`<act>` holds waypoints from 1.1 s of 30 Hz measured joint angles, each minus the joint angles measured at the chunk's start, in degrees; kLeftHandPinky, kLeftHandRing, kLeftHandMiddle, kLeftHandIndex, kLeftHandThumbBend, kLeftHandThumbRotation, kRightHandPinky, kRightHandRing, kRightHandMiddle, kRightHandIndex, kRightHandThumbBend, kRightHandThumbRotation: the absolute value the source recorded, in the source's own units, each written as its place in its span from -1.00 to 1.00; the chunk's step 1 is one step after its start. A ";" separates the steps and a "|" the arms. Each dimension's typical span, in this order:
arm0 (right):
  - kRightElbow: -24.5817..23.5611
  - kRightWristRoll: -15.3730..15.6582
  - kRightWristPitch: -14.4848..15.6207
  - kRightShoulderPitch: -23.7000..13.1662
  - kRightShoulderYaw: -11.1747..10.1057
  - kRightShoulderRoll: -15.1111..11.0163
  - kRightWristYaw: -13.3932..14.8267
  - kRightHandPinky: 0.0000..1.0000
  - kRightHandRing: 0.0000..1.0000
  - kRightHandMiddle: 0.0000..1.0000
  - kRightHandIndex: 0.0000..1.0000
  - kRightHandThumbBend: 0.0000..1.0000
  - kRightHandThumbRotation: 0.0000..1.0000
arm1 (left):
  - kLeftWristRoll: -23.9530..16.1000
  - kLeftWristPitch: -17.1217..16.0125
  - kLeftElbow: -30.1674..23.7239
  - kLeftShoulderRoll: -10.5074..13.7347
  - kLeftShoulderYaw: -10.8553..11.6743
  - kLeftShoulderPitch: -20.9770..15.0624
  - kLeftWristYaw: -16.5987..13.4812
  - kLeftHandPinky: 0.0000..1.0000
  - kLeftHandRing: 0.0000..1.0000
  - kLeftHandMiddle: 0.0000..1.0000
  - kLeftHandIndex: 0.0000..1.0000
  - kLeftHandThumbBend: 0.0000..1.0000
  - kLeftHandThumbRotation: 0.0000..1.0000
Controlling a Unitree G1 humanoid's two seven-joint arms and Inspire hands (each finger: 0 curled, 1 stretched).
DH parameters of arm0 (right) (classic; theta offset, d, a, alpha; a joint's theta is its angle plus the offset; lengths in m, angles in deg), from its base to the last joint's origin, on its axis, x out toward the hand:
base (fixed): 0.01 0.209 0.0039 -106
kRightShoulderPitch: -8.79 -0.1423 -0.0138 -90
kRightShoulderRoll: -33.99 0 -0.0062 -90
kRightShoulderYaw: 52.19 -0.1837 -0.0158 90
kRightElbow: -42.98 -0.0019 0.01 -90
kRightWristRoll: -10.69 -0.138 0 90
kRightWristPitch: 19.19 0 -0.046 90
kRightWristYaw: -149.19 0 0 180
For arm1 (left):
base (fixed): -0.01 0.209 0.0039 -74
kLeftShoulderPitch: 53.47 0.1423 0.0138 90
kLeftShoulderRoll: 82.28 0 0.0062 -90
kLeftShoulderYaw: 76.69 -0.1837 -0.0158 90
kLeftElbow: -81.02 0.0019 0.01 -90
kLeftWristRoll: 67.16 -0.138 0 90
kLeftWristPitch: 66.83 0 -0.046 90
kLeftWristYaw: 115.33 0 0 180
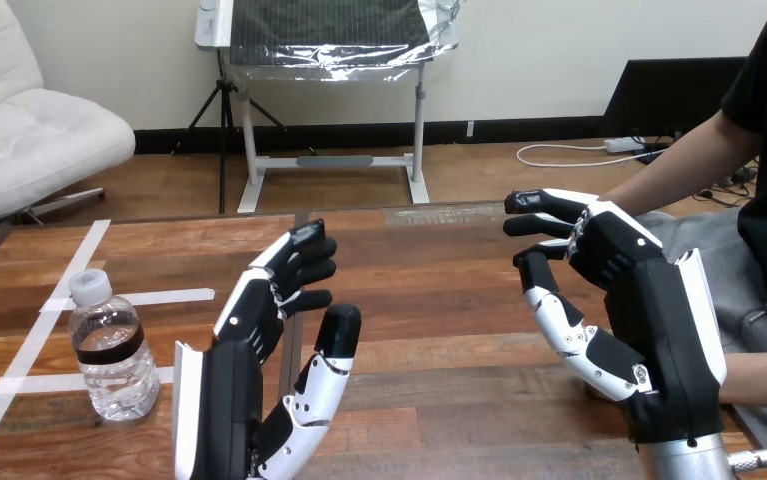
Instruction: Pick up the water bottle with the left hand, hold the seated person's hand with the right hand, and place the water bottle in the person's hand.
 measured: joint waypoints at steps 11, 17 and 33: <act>0.00 0.02 0.01 0.00 0.00 0.01 0.00 0.07 0.35 0.46 0.34 -0.40 -0.98 | -3.97 -0.02 -2.76 -0.06 2.46 0.01 -1.06 0.38 0.55 0.59 0.58 -0.20 -0.08; 0.00 0.08 0.01 0.00 0.00 0.02 0.00 0.07 0.35 0.45 0.33 -0.39 -0.96 | -12.62 0.47 -5.78 -0.33 6.10 -0.02 -5.61 0.35 0.54 0.57 0.57 -0.18 -0.20; 0.00 1.09 0.01 0.00 -0.02 0.05 0.15 0.10 0.35 0.44 0.33 -0.40 -0.90 | -25.46 5.72 -14.09 -0.47 13.89 -1.66 -17.00 0.65 0.70 0.66 0.60 -0.02 -0.36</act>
